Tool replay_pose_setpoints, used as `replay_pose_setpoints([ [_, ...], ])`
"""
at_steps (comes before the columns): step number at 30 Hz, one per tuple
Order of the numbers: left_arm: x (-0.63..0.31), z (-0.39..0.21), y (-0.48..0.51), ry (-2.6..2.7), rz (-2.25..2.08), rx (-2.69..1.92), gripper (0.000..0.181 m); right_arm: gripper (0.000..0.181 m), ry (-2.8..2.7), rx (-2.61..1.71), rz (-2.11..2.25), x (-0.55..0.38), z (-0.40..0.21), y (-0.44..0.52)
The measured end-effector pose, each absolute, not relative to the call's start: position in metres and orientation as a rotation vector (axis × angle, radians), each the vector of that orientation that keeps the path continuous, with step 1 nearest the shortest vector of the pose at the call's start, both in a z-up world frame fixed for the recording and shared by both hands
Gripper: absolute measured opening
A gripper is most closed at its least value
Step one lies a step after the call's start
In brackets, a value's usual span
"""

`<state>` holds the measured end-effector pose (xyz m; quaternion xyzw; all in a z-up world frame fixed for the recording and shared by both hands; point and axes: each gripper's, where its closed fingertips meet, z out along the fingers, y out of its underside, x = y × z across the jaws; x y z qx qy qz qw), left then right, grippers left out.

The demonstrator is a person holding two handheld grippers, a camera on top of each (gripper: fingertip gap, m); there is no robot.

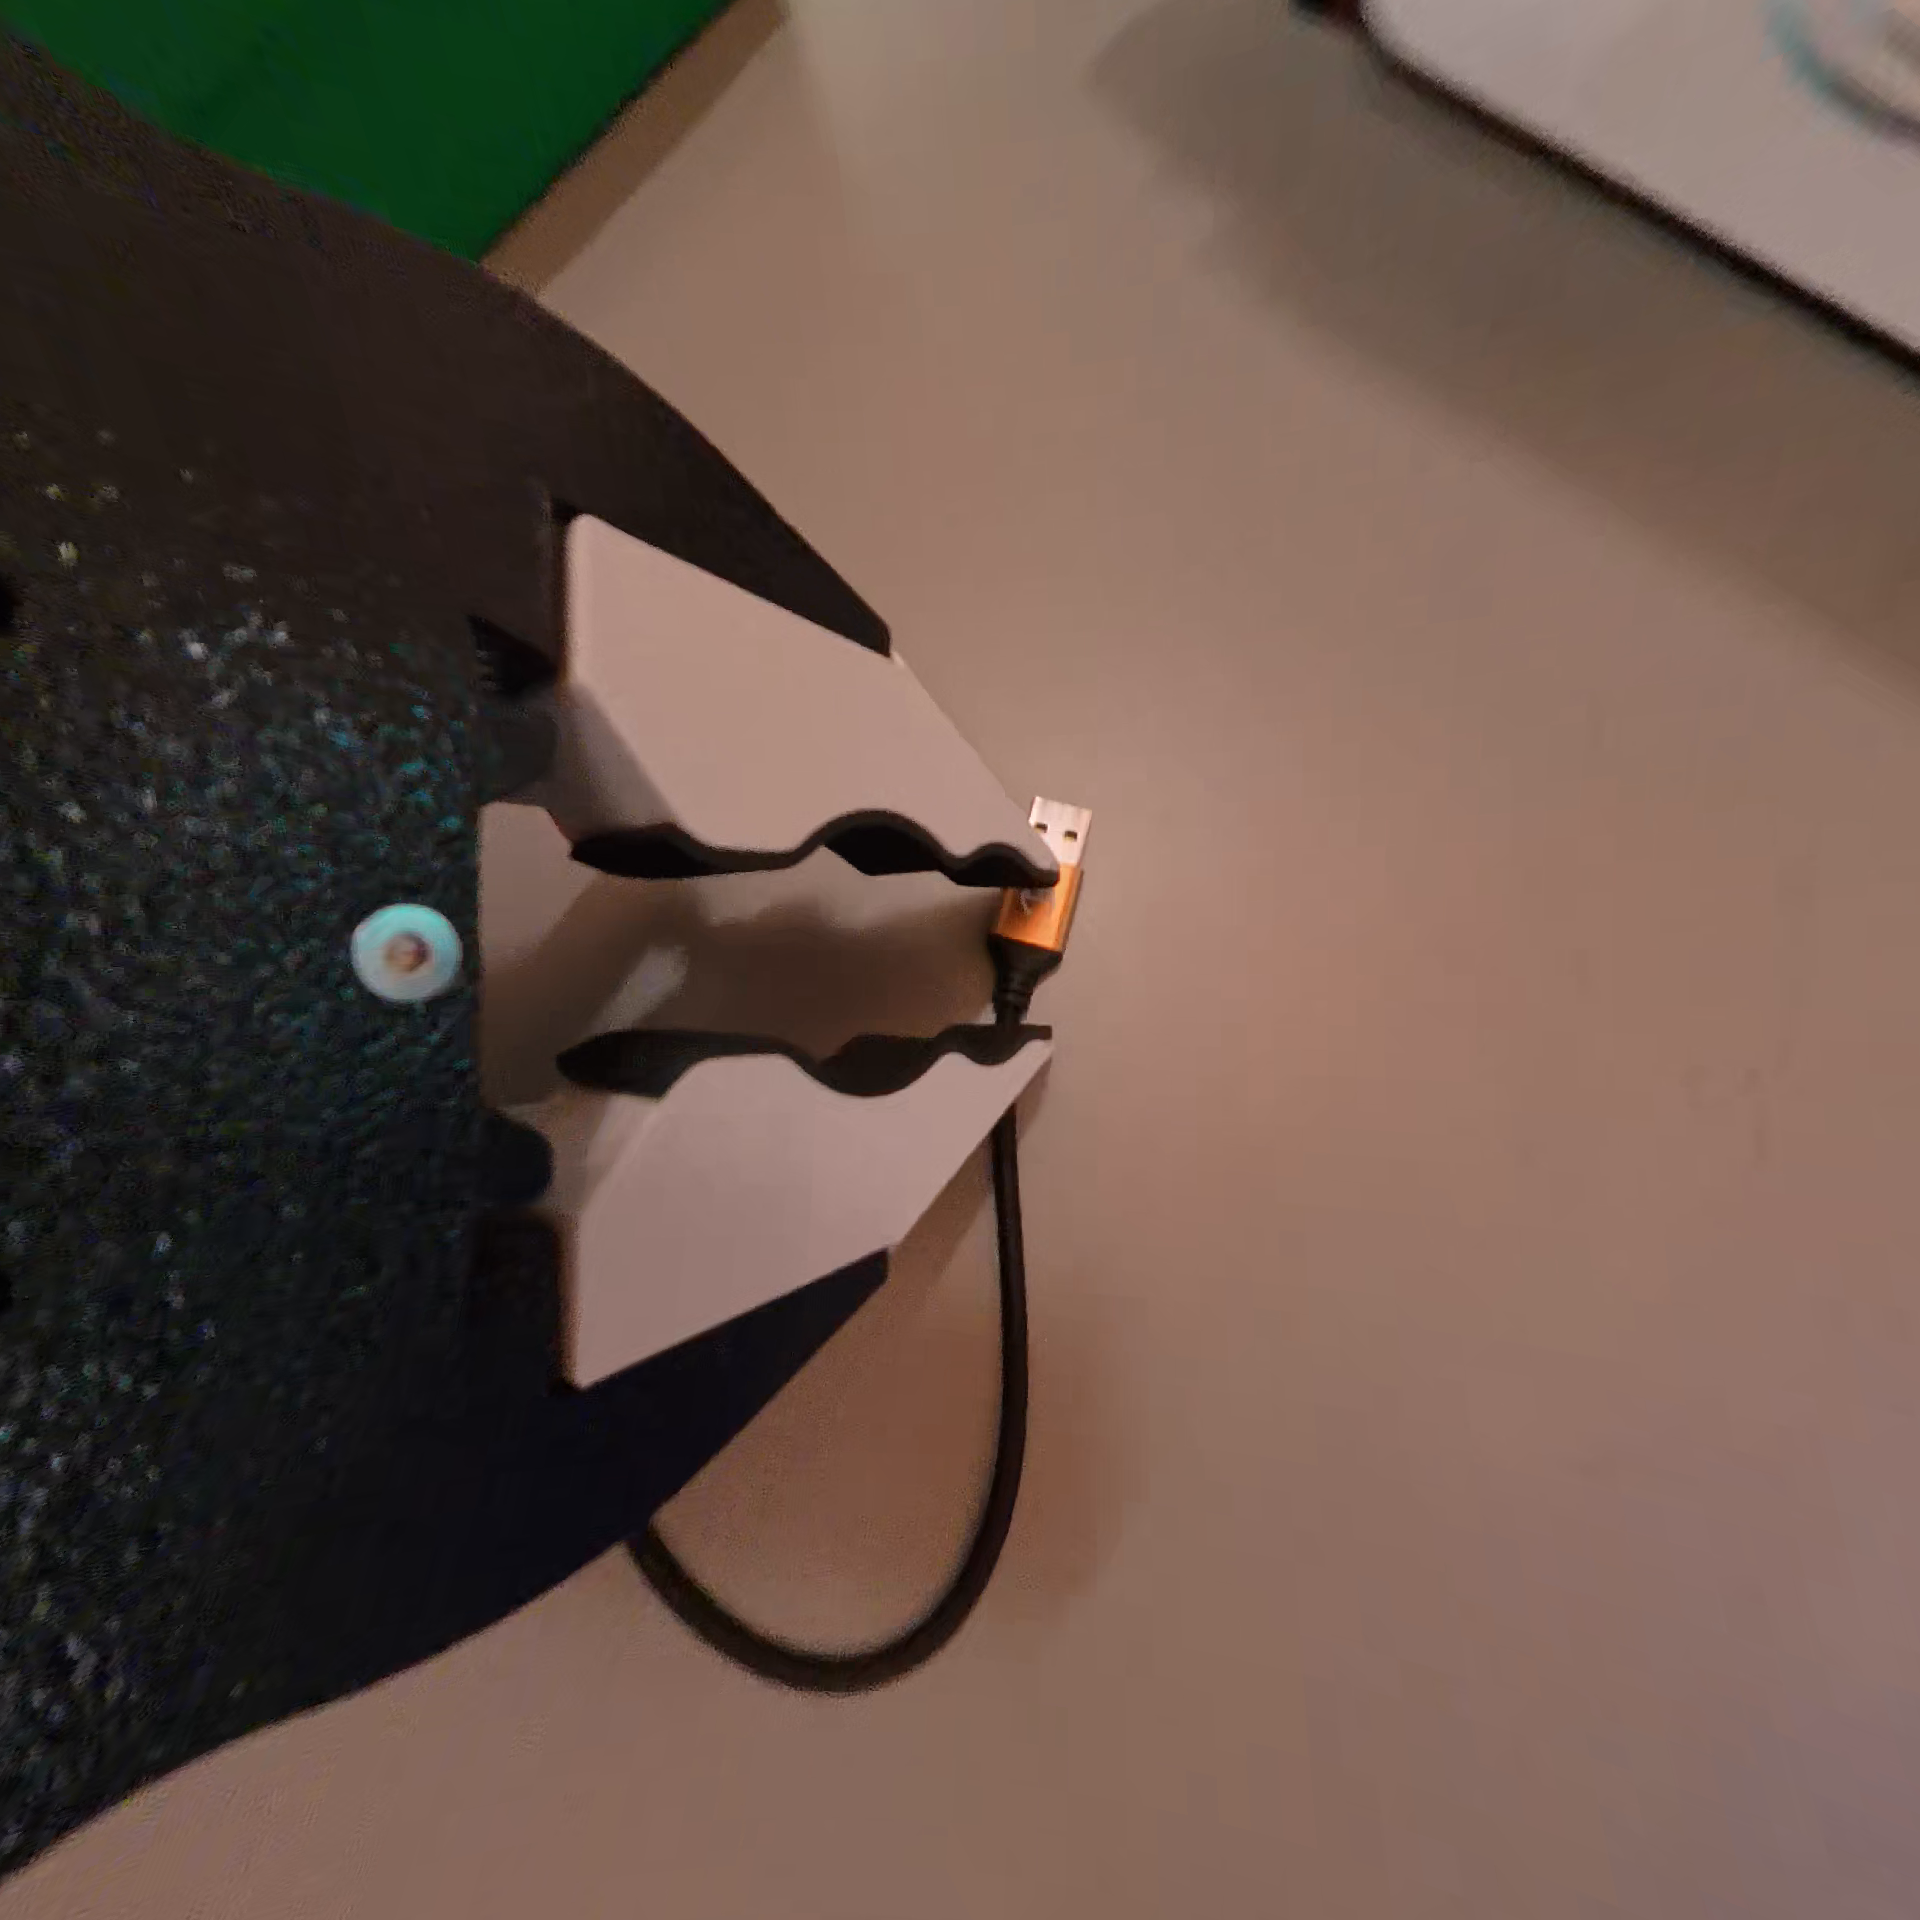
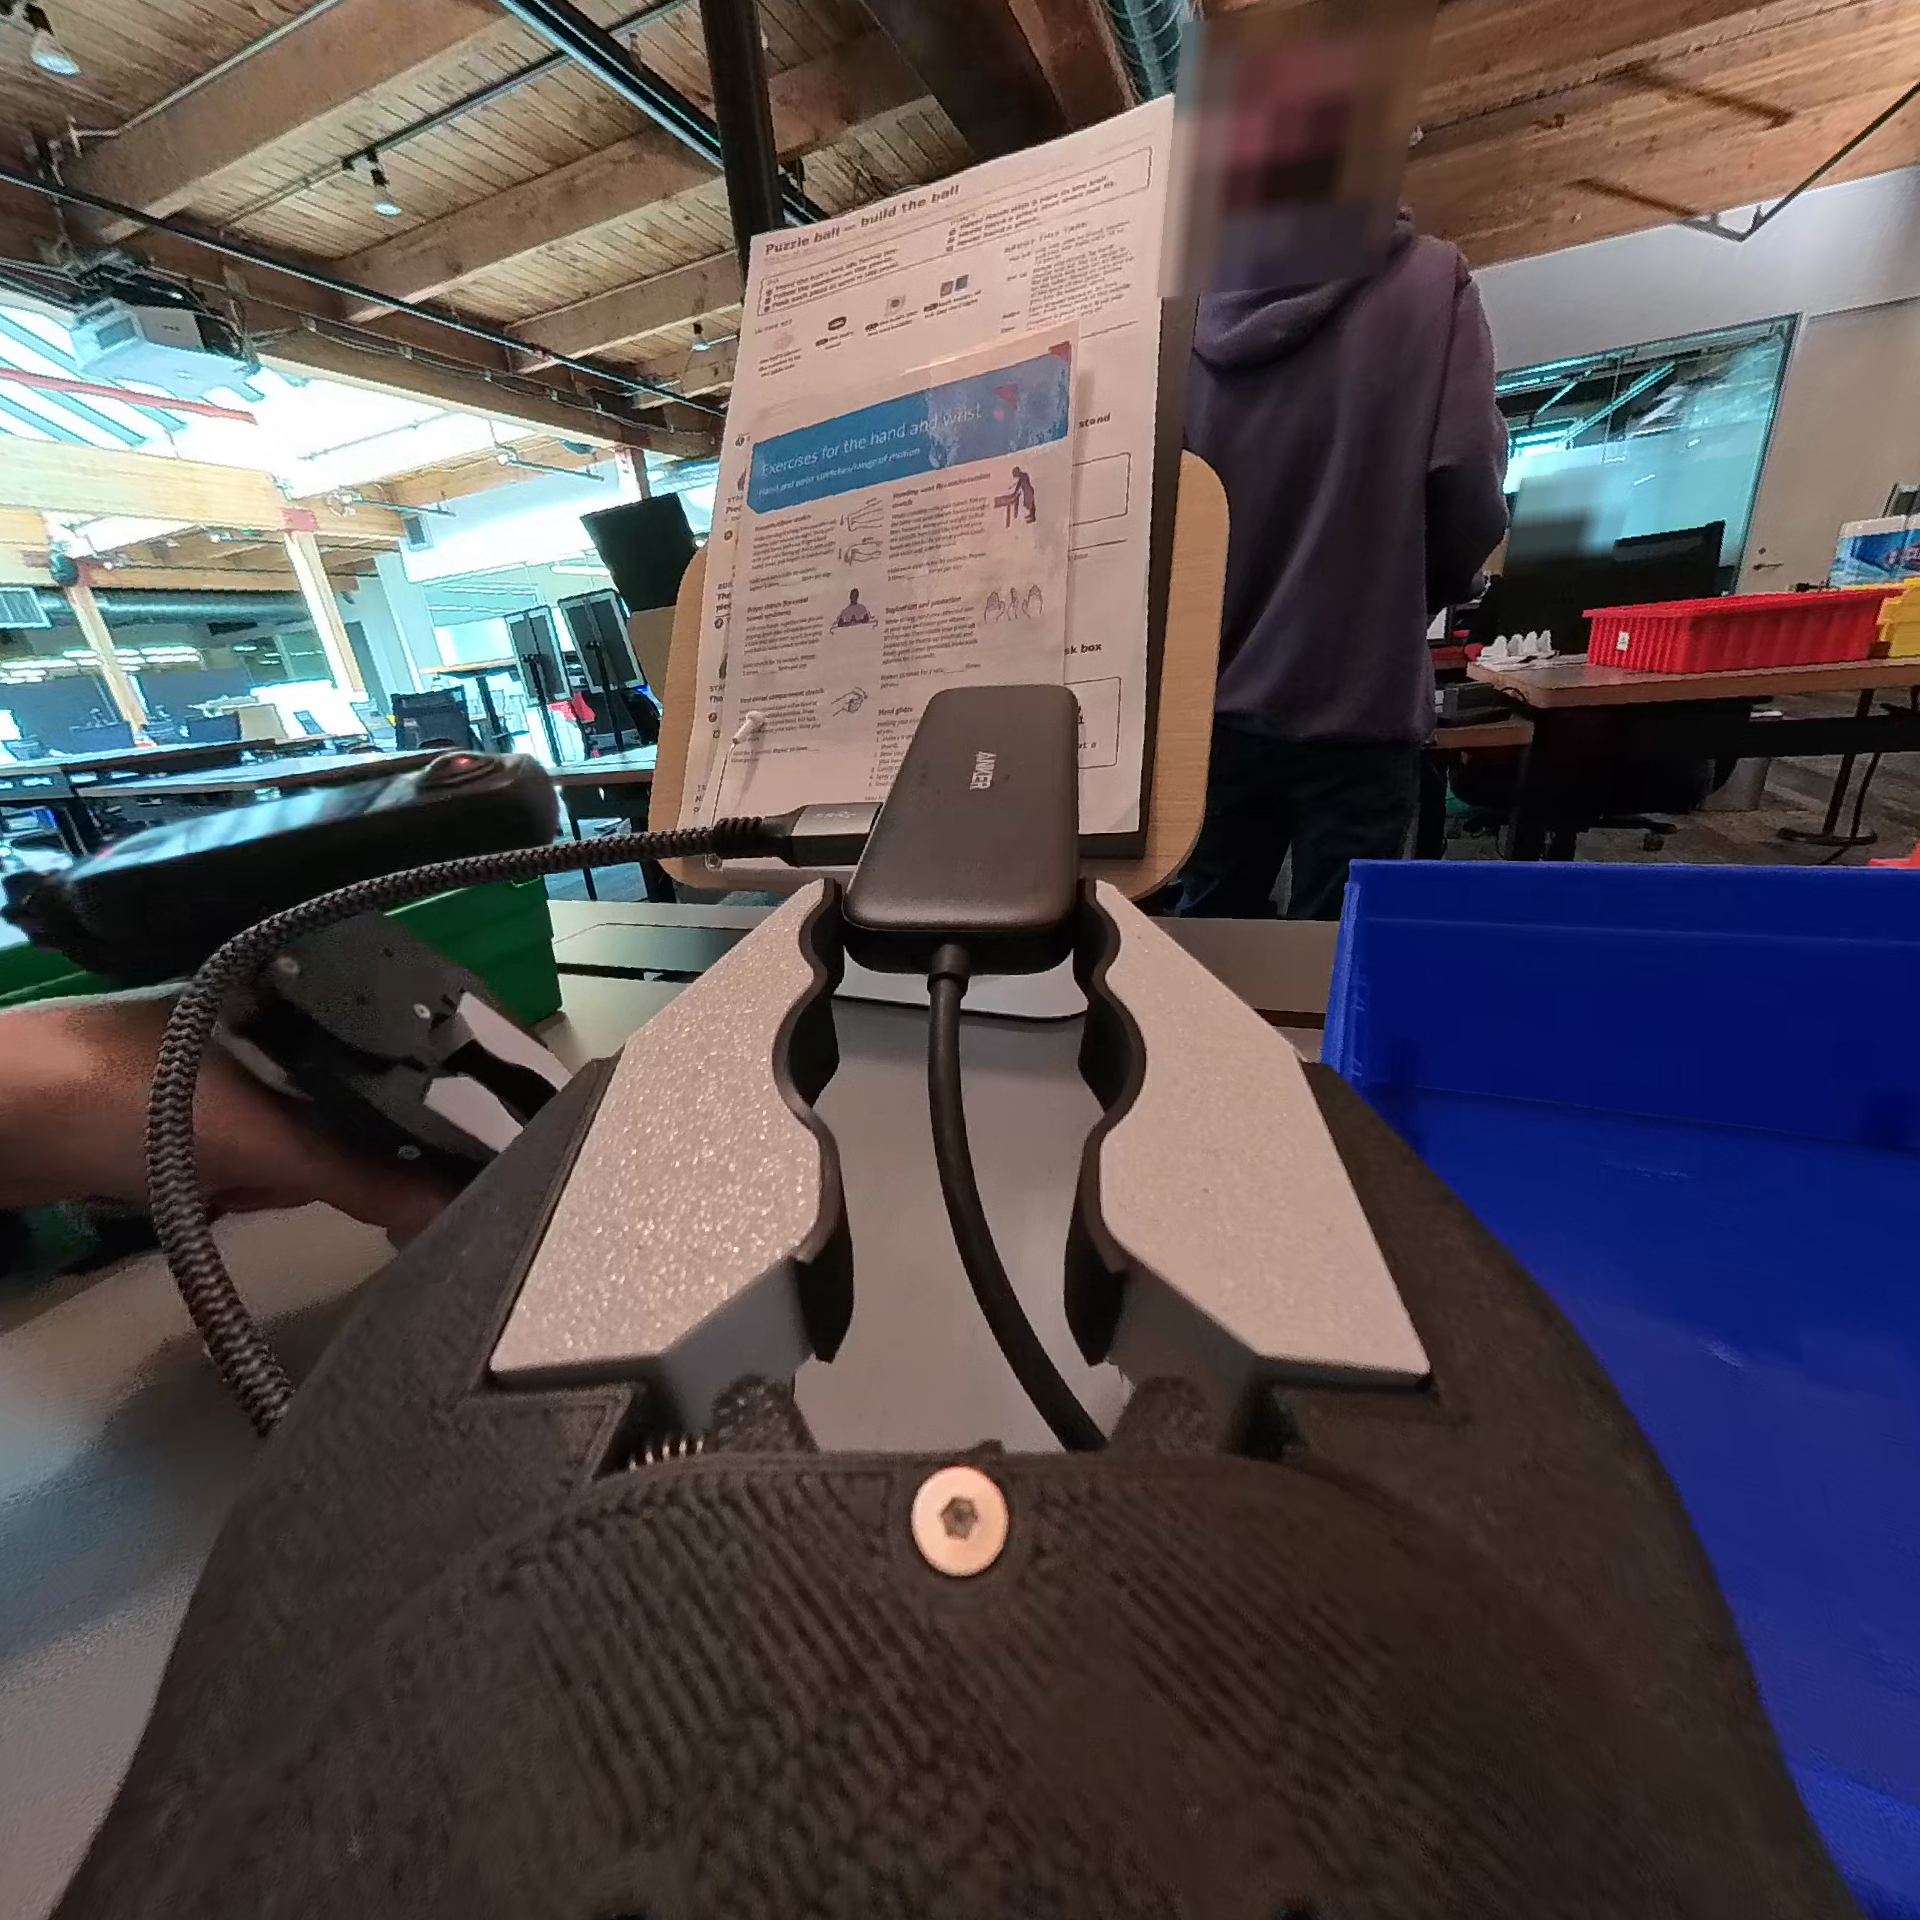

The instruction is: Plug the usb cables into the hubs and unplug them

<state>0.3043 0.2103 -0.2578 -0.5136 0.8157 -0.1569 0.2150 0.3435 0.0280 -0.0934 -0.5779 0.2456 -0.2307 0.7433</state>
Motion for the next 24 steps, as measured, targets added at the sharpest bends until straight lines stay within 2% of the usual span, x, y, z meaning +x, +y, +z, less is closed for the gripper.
replay_pose_setpoints([
  [3,0.304,-0.258,0.207,2.299,-0.466,-1.310,0.024,0.044,0.541,-1.270,-0.503,0.344,-0.094,0.028],
  [5,0.302,-0.255,0.198,2.296,-0.618,-1.508,0.043,0.044,0.541,-1.270,-0.503,0.344,-0.095,0.028],
  [7,0.302,-0.249,0.200,2.210,-0.726,-1.731,0.048,0.044,0.543,-1.267,-0.505,0.344,-0.094,0.027],
  [11,0.305,-0.246,0.235,2.027,-0.584,-1.826,0.069,0.044,0.543,-1.263,-0.501,0.344,-0.093,0.027],
  [14,0.299,-0.259,0.229,2.084,-0.506,-1.849,0.075,0.044,0.540,-1.268,-0.501,0.344,-0.094,0.028],
  [15,0.297,-0.263,0.226,2.104,-0.481,-1.847,0.073,0.044,0.539,-1.269,-0.500,0.344,-0.094,0.028],
  [16,0.299,-0.262,0.223,2.106,-0.495,-1.830,0.065,0.044,0.540,-1.268,-0.500,0.344,-0.094,0.028],
  [18,0.298,-0.262,0.212,2.193,-0.513,-1.746,0.035,0.044,0.543,-1.267,-0.500,0.344,-0.094,0.028],
  [19,0.297,-0.261,0.207,2.236,-0.518,-1.685,0.029,0.044,0.544,-1.265,-0.500,0.345,-0.094,0.027],
  [24,0.282,-0.261,0.175,2.589,-0.664,-1.162,0.028,0.044,0.545,-1.262,-0.496,0.345,-0.094,0.027],
])
